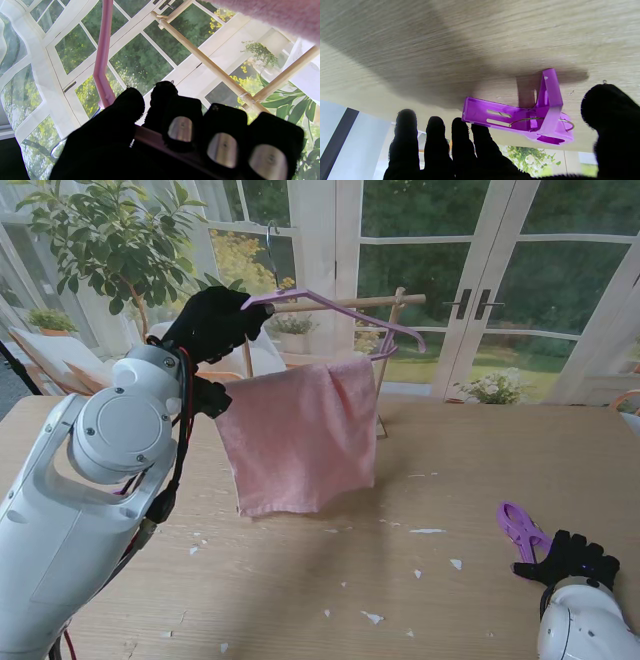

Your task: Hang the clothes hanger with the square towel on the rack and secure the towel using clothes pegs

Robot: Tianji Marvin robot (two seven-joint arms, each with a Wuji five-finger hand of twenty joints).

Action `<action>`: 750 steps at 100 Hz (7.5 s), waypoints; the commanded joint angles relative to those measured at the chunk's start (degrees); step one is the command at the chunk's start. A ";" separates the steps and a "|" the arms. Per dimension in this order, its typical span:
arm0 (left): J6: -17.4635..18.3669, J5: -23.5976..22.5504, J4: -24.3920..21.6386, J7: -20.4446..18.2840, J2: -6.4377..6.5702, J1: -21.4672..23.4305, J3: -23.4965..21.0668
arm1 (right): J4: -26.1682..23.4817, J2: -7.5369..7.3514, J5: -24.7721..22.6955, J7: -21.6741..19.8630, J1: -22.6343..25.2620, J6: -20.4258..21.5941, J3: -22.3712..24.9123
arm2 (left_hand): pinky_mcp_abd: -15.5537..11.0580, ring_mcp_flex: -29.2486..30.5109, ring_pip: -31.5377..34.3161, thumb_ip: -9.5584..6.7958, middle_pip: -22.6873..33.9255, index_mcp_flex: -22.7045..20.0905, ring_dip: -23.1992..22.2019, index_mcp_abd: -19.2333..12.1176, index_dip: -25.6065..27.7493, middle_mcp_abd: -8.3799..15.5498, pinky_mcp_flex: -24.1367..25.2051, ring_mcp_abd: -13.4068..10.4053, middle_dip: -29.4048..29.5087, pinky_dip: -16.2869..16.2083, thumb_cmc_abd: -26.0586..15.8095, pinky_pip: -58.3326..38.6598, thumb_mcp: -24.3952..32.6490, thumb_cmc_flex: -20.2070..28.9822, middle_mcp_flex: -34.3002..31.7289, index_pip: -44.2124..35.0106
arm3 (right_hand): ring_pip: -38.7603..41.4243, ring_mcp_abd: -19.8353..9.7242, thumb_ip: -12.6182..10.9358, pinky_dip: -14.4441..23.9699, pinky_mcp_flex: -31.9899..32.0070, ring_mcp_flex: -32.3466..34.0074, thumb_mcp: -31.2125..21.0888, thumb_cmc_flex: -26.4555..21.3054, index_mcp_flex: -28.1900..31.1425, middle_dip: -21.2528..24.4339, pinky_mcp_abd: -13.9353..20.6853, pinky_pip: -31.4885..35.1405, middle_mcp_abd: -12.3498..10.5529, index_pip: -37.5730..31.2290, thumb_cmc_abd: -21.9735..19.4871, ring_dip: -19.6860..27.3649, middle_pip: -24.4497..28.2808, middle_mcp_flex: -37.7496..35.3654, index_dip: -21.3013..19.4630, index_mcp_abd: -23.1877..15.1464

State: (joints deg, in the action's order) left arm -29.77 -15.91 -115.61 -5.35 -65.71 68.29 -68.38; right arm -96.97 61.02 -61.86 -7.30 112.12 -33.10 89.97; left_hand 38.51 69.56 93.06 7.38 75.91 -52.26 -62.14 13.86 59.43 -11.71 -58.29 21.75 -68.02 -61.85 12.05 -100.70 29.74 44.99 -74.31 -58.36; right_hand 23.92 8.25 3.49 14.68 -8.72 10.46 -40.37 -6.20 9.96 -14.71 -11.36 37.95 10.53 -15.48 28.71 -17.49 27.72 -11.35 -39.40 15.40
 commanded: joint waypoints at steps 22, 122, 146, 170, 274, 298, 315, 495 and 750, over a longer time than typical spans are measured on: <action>-0.10 0.05 -0.99 -0.67 -0.13 0.21 -0.32 | 2.36 1.10 2.86 5.46 1.33 1.81 -0.04 | 1.48 2.65 4.06 -1.73 1.07 -1.75 0.74 2.19 0.12 0.63 -2.20 -0.58 -0.28 -0.37 -1.37 -11.93 0.75 -0.95 -2.70 -0.08 | 11.92 -0.02 0.13 25.62 -6.79 6.34 -0.27 -5.71 -0.87 -5.98 5.63 14.24 -0.56 -9.00 3.87 -6.69 16.99 2.17 -8.01 0.27; -0.07 -0.11 -1.23 -0.52 -0.16 0.18 -0.39 | 1.95 2.78 6.26 15.86 2.92 8.48 3.56 | 1.48 2.65 4.18 -1.74 0.98 -2.05 0.92 2.25 -0.02 0.40 -2.20 -0.58 -0.17 -0.42 -0.84 -11.96 1.53 -1.28 -2.88 0.09 | 38.39 -2.46 6.80 23.82 -44.08 44.18 -24.11 -37.91 19.41 -15.72 16.44 40.55 -4.39 -44.24 13.27 -14.79 31.10 -31.94 -2.04 -12.58; -0.09 -0.15 -1.18 -0.45 -0.18 0.13 -0.26 | -1.38 3.18 5.95 17.62 4.63 10.71 5.34 | 1.48 2.65 4.17 -1.72 0.98 -2.04 0.94 2.30 -0.01 0.40 -2.20 -0.50 -0.16 -0.42 -0.84 -11.96 1.60 -1.30 -2.88 0.09 | 38.95 -2.36 6.77 23.96 -44.49 44.68 -23.46 -39.17 19.70 -16.03 16.33 41.08 -4.40 -45.19 12.33 -14.64 31.10 -32.56 -1.51 -12.82; -0.49 -0.55 -0.66 -0.10 -0.33 -0.33 0.59 | -8.35 3.53 4.48 19.79 7.53 15.68 6.82 | 1.48 2.65 4.17 -1.71 0.99 -1.98 0.96 2.36 0.00 0.40 -2.20 -0.53 -0.16 -0.43 -0.89 -11.97 1.56 -1.26 -2.88 0.11 | 39.11 -2.20 6.55 23.95 -44.50 44.53 -23.56 -38.60 19.70 -16.11 16.09 41.21 -4.15 -45.06 12.81 -14.75 30.89 -32.51 -1.09 -12.50; -8.43 -3.23 1.15 2.83 -1.99 -5.29 8.06 | -24.11 1.61 -12.23 23.70 -1.22 27.02 -3.22 | 0.44 2.76 4.83 -1.74 1.20 -1.82 1.64 2.59 0.15 1.39 -2.37 -1.93 0.14 -0.33 -1.61 -12.66 0.15 -0.41 -3.16 -0.12 | 40.06 -2.58 6.15 24.12 -46.10 46.02 -23.96 -38.67 20.52 -17.05 16.69 42.84 -4.20 -45.62 12.89 -15.75 30.86 -33.92 -1.52 -12.79; -9.35 -5.14 1.24 2.58 -1.89 -5.89 9.05 | -25.02 1.01 -17.63 24.05 -4.00 25.68 -6.61 | -0.66 2.77 5.02 -1.79 1.30 -1.78 2.07 2.49 0.20 1.81 -2.45 -2.64 0.44 0.31 -1.83 -13.22 -0.43 -0.09 -3.17 -0.30 | 40.10 -2.58 6.12 24.17 -46.24 46.10 -23.86 -38.55 20.48 -17.17 16.72 42.97 -4.16 -45.66 12.75 -15.96 30.77 -34.01 -1.52 -12.67; -9.43 -5.67 1.42 2.47 -1.90 -6.09 9.99 | -24.93 0.55 -22.67 23.07 -6.82 23.19 -8.73 | -1.17 2.79 5.19 -1.82 1.44 -1.74 2.29 2.59 0.17 1.97 -2.48 -3.03 0.61 0.64 -1.93 -13.57 -0.64 0.00 -3.18 -0.34 | 40.13 -2.76 6.03 24.18 -46.38 46.13 -23.76 -38.50 20.43 -17.29 16.86 42.96 -4.12 -45.65 12.67 -16.15 30.72 -33.98 -1.52 -12.60; -8.08 -6.23 0.57 0.74 -1.60 -7.29 12.60 | -24.18 0.48 -48.92 -7.82 -23.33 22.93 -19.49 | -2.91 2.78 5.67 -1.89 1.90 -1.83 3.07 2.24 0.13 2.56 -2.51 -3.86 1.28 2.38 -1.98 -14.83 -1.00 0.04 -3.13 -0.55 | 17.19 0.33 0.83 26.33 -28.78 26.40 -9.25 -14.10 13.51 -10.39 2.62 26.76 -2.51 -15.51 6.53 -11.36 16.38 -15.28 -0.81 -5.79; 20.95 0.40 14.47 -1.72 -0.26 -5.73 8.14 | -18.09 1.95 18.11 0.27 -33.99 18.20 -19.16 | 1.48 1.03 -0.39 -0.76 -0.64 -1.44 -2.11 0.40 -0.33 -1.36 1.30 0.78 -2.17 1.07 1.57 -7.90 8.23 -5.82 -0.68 -0.14 | 56.77 -2.27 -0.58 35.55 -30.88 43.98 13.21 -25.19 34.21 -32.73 7.79 57.92 -9.95 -41.20 -8.97 -27.29 39.18 -40.87 -15.90 -24.92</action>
State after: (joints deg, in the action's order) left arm -8.78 -15.53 -100.98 -6.66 -65.62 62.73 -60.14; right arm -114.65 62.67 -44.41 -6.44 78.03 -14.26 70.86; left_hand 38.19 70.10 92.31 6.62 75.46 -52.39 -62.76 13.86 59.43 -11.68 -57.43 20.88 -69.35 -59.46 14.68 -102.08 37.31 40.51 -74.87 -58.34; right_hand 74.11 5.38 4.83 14.61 -36.64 51.74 -26.80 -29.90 43.05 -44.81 -8.01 88.29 0.39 -53.63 20.38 -41.99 62.67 -50.66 -52.73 -7.17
